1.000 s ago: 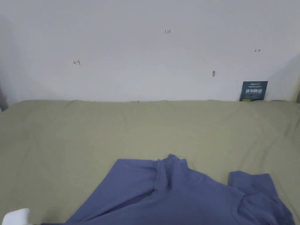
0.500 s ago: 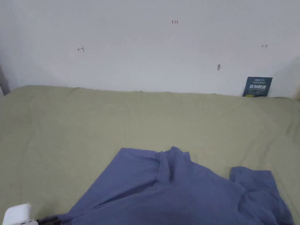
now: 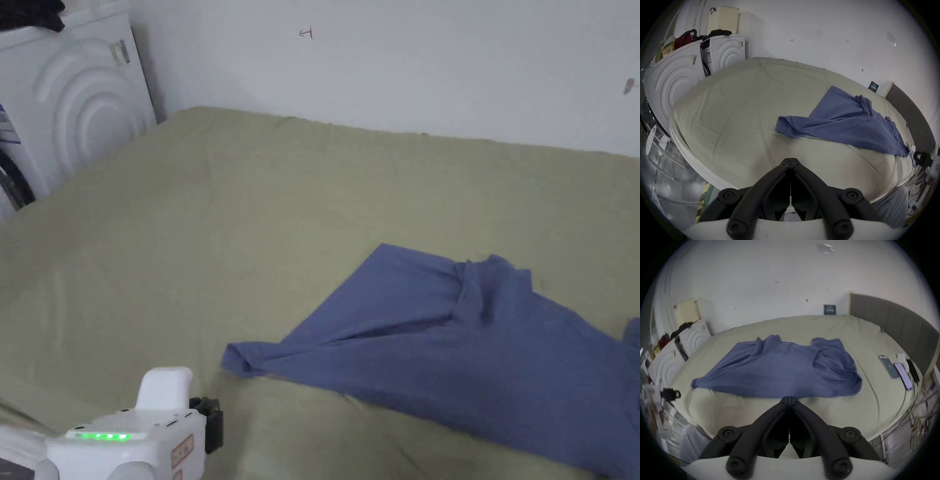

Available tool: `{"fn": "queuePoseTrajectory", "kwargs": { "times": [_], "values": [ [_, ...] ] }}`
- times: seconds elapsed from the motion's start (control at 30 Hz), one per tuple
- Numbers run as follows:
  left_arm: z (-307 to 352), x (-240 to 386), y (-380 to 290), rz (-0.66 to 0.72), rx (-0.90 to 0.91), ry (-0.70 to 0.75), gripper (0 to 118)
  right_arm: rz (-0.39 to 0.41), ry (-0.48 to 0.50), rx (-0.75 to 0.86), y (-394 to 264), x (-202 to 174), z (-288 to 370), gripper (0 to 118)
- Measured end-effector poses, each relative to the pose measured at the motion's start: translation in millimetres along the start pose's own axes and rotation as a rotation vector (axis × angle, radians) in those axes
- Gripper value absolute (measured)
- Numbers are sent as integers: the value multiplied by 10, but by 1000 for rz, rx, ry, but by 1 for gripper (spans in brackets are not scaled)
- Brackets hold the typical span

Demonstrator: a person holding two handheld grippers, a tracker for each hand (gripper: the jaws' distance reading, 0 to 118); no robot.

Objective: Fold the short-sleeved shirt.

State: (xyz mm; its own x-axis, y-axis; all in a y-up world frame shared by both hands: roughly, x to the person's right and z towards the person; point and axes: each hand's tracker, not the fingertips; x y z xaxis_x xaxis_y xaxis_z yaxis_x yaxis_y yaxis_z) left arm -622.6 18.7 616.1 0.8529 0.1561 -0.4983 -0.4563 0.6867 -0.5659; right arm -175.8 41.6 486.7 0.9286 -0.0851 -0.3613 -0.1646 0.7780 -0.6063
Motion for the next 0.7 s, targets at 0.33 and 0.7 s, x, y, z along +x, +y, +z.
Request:
{"fn": "queuePoseTrajectory", "kwargs": {
  "times": [0.33, 0.7],
  "values": [
    [-307, -110, 388, -86, 8, 11, 9, 81, 27, 0, -128, -306, -132, 0],
    [-1483, 38, 805, -97, -136, 42, 113, 68, 4, -61, -175, -193, -330, 0]
  ]
}}
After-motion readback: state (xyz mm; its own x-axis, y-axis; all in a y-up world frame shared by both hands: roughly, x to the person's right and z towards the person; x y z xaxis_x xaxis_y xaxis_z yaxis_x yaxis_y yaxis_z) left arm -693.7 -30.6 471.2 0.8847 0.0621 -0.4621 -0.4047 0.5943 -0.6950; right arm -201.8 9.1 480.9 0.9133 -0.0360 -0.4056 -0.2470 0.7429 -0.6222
